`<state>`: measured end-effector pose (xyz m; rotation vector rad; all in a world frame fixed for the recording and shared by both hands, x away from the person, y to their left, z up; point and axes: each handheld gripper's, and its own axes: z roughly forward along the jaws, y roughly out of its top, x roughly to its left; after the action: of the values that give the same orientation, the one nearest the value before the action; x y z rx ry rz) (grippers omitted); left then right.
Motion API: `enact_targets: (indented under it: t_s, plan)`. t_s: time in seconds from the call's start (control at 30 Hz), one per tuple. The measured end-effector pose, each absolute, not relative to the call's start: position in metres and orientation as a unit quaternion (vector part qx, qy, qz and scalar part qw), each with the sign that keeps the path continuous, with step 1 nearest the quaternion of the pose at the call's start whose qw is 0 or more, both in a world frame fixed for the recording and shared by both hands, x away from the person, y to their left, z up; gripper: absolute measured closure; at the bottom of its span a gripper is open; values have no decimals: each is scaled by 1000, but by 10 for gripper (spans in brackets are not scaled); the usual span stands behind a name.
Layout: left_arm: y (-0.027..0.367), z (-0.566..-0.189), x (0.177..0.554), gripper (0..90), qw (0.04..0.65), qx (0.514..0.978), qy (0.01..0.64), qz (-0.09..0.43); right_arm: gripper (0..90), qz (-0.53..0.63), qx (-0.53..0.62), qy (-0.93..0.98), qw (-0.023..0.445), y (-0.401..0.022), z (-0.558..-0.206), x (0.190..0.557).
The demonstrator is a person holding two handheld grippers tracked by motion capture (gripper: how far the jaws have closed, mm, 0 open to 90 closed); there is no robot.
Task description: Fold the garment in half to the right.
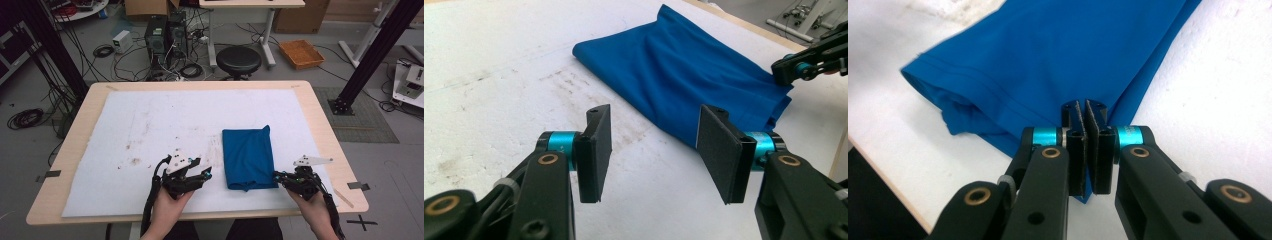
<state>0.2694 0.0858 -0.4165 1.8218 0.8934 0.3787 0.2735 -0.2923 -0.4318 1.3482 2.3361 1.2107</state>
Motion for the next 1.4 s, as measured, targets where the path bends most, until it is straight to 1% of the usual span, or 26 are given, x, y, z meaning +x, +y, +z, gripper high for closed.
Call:
enact_targets:
  t_s: [0.33, 0.4, 0.47, 0.5, 0.57, 0.6, 0.7, 0.73, 0.87, 0.93, 1.03, 1.1, 1.13, 1.23, 1.27, 1.4]
  plan:
    - [87, -417, 268, 481, 512, 759, 371, 158, 870, 404, 472, 779, 88, -306, -435, 263]
    - [87, -417, 268, 481, 510, 760, 371, 158, 835, 402, 473, 779, 87, -308, -435, 263]
    - [87, -417, 268, 481, 508, 761, 372, 157, 818, 404, 473, 777, 97, -310, -433, 266]
    - [87, -417, 268, 481, 508, 762, 371, 157, 777, 405, 479, 773, 100, -311, -431, 269]
    - [87, -418, 268, 481, 507, 763, 370, 158, 758, 407, 485, 766, 112, -313, -426, 279]
    - [87, -418, 268, 481, 506, 763, 370, 160, 734, 409, 487, 762, 121, -313, -424, 287]
    - [88, -418, 269, 481, 505, 763, 371, 160, 720, 414, 501, 748, 133, -310, -415, 314]
    - [89, -418, 270, 481, 505, 762, 372, 160, 699, 416, 508, 742, 135, -308, -412, 325]
    - [95, -419, 271, 480, 504, 759, 379, 162, 688, 432, 535, 715, 129, -299, -406, 368]
    - [98, -420, 273, 477, 505, 757, 382, 163, 688, 418, 541, 715, 144, -291, -405, 384]
    - [103, -421, 275, 471, 505, 754, 388, 164, 685, 416, 557, 703, 149, -285, -409, 407]
    - [106, -422, 277, 465, 504, 752, 391, 164, 687, 424, 565, 694, 139, -283, -415, 419]
    - [107, -423, 277, 465, 505, 752, 392, 163, 710, 418, 569, 695, 135, -281, -419, 425]
    - [112, -423, 279, 462, 505, 748, 397, 166, 847, 389, 571, 709, 138, -278, -430, 436]
    - [114, -423, 280, 457, 505, 747, 400, 166, 882, 382, 569, 713, 148, -279, -432, 437]
    - [124, -423, 284, 443, 506, 741, 407, 173, 885, 374, 566, 715, 168, -281, -434, 437]
